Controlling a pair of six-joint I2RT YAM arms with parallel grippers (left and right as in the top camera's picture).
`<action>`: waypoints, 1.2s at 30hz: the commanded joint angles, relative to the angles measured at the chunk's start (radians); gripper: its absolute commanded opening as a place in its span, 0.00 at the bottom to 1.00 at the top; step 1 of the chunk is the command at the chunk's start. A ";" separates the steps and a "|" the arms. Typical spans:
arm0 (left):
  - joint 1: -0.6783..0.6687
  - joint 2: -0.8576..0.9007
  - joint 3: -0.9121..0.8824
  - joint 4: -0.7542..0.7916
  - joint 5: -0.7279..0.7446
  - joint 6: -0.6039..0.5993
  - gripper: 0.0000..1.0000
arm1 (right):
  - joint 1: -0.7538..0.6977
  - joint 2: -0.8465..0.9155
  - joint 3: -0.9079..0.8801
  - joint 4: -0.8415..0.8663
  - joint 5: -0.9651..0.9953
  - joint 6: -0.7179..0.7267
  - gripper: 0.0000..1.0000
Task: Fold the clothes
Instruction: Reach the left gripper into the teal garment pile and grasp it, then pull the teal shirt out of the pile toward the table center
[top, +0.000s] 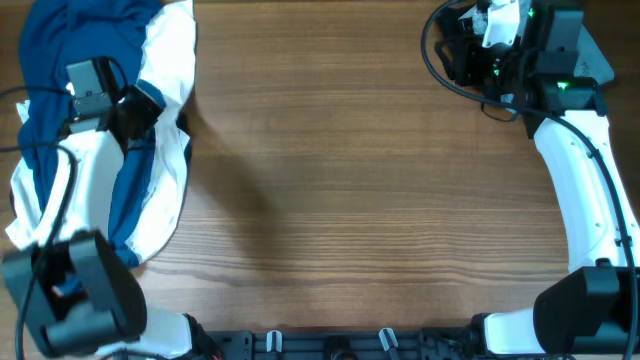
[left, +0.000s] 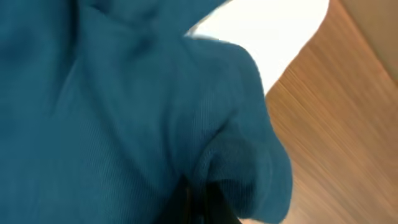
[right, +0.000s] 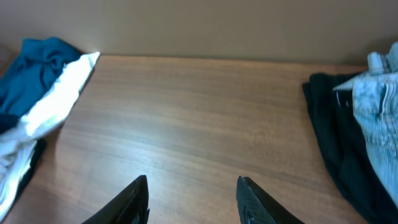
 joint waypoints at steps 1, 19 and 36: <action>-0.005 -0.065 0.016 -0.049 0.019 0.020 0.04 | 0.005 0.012 0.025 0.022 -0.046 0.002 0.46; -0.481 -0.069 0.150 0.015 0.199 0.102 0.04 | -0.049 -0.026 0.025 0.119 -0.046 0.048 0.45; -0.967 0.302 0.150 0.803 0.256 -0.090 0.04 | -0.329 -0.045 0.025 0.100 -0.072 0.160 0.48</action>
